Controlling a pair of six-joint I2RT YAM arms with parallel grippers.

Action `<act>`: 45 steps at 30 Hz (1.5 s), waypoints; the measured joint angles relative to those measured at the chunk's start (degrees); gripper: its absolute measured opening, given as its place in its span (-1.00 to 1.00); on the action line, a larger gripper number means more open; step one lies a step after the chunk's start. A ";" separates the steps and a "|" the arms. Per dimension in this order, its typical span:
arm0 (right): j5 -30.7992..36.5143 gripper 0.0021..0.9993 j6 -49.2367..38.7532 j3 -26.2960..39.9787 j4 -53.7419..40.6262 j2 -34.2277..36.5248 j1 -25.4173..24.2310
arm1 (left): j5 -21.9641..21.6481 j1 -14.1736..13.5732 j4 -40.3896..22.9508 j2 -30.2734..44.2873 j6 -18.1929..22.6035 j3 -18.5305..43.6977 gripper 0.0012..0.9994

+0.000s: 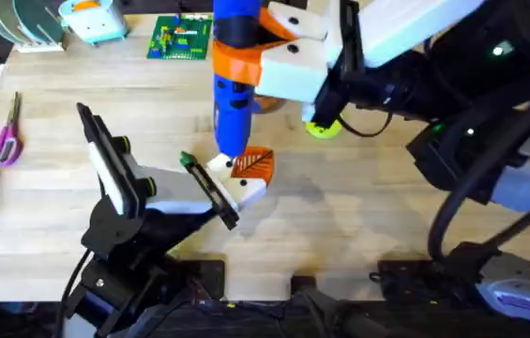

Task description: Pick up the gripper from the table and insert it into the empty holder that is missing its gripper. Then pick up a screw, insert it into the mounting hole, and use the screwdriver to tighten it. Finally, clean up the table by picking up the vegetable and placing it into the bucket.

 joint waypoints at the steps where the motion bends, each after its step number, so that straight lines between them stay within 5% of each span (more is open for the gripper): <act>1: 0.00 -0.96 0.05 0.00 -0.25 0.00 0.02 | 0.00 0.00 0.00 0.00 -0.02 0.00 -0.99; 45: 1.58 -0.96 0.22 0.01 -0.13 0.90 1.29 | -0.02 0.00 -0.01 0.00 -0.02 0.00 -0.99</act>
